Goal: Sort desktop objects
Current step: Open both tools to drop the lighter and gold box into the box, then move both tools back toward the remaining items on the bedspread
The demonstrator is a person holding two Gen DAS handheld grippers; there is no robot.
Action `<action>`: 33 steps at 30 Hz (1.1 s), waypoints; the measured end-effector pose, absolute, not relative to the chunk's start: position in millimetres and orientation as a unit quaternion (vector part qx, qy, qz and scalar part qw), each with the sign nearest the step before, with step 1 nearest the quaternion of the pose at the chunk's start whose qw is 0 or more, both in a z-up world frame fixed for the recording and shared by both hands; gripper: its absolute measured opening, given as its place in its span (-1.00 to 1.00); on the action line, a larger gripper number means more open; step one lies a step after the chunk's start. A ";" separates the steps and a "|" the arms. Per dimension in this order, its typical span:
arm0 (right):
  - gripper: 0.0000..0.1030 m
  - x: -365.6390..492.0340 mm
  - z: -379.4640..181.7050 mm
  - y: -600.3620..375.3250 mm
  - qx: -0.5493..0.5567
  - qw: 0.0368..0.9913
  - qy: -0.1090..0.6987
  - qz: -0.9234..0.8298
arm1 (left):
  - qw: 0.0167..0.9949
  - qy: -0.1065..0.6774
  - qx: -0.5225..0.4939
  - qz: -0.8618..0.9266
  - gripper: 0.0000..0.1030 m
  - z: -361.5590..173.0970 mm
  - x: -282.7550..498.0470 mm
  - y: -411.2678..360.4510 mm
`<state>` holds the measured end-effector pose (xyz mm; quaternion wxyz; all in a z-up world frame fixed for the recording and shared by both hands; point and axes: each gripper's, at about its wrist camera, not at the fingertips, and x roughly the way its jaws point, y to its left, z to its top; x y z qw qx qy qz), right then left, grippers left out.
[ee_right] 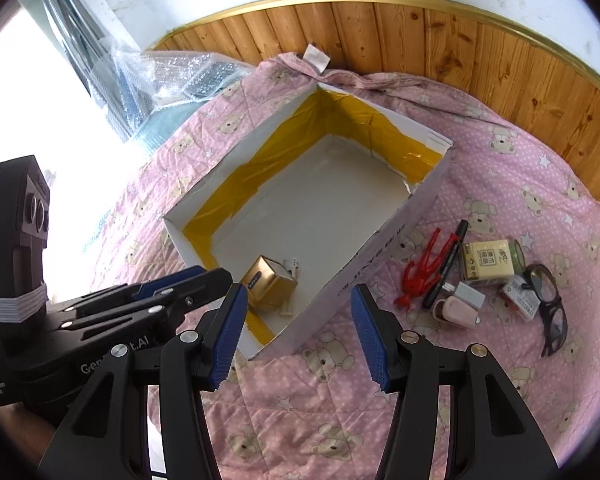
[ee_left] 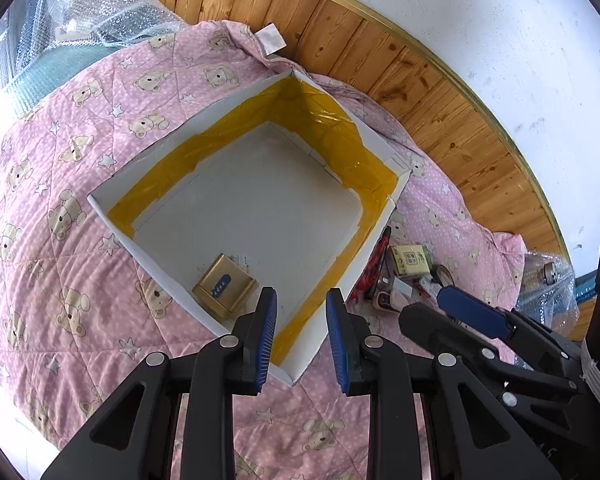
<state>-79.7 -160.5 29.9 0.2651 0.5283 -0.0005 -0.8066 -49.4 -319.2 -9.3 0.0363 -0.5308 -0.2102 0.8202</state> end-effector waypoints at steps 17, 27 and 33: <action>0.11 -87.7 21.4 -148.3 0.534 0.255 -0.014 -0.806 | 0.040 -0.206 -0.543 0.813 -0.48 -14.9 -55.6 -311.4; 0.11 -90.2 5.2 -97.2 0.547 0.211 -0.058 -0.808 | 0.076 -0.184 -0.564 0.802 -0.48 -19.6 -61.5 -276.2; 0.11 -86.7 -10.3 -64.5 0.559 0.184 -0.082 -0.805 | 0.109 -0.159 -0.573 0.797 -0.48 -20.8 -68.9 -242.0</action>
